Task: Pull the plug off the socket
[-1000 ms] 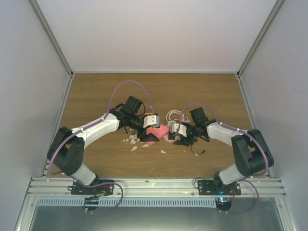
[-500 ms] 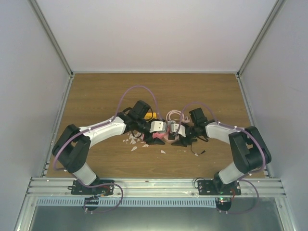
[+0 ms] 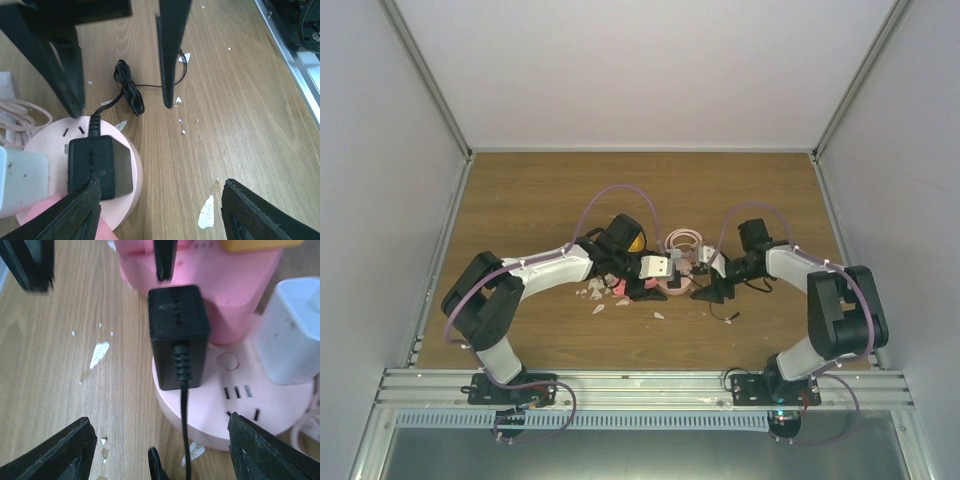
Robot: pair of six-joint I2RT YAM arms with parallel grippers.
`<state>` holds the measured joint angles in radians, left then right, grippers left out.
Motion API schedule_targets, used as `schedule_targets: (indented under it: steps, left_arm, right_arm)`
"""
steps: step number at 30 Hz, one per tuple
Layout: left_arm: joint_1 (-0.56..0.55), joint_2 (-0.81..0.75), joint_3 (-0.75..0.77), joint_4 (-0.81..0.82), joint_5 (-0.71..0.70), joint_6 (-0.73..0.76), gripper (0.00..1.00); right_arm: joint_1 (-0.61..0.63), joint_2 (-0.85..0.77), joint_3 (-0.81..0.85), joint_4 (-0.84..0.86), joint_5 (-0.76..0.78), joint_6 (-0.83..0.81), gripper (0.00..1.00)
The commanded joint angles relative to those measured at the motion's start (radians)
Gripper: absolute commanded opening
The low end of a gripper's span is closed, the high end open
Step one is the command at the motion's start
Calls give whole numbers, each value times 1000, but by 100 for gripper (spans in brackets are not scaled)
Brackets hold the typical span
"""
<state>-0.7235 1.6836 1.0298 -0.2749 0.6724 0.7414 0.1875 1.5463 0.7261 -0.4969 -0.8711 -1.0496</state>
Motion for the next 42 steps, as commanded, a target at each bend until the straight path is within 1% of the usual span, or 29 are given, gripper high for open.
schedule_targets:
  steps: [1,5,8,10,14,19,22,26,29,38,42]
  left_arm:
    - [-13,23,29,52,-25,5,66]
    - [-13,28,31,57,-29,5,66]
    - [-13,35,38,58,-32,3,66]
    - [-13,38,39,62,-33,2,66]
    - [-14,41,42,66,-35,3,66]
    - [-14,47,46,74,-40,-8,66]
    - [-17,52,48,80,-50,-11,66]
    - [-30,59,57,83,-70,-4,66]
    - [-41,65,68,82,-83,1,65]
    - [-82,82,81,89,-154,25,65]
    - [-88,79,84,106,-160,12,66]
  right_arm:
    - [-45,-1,86,-156,-180,-37,73]
    - [-78,-29,116,-175,-251,37,69]
    - [-107,-18,143,-191,-314,95,63]
    - [-112,-8,153,-167,-334,165,54]
    - [-113,1,140,-70,-333,342,31]
    - [-109,49,133,-3,-322,524,12]
    - [-100,79,121,27,-317,603,4]
    - [-76,106,109,65,-282,673,1]
    - [-65,129,110,94,-253,710,1]
    - [-56,214,112,97,-229,724,1]
    - [-57,253,114,87,-220,721,1]
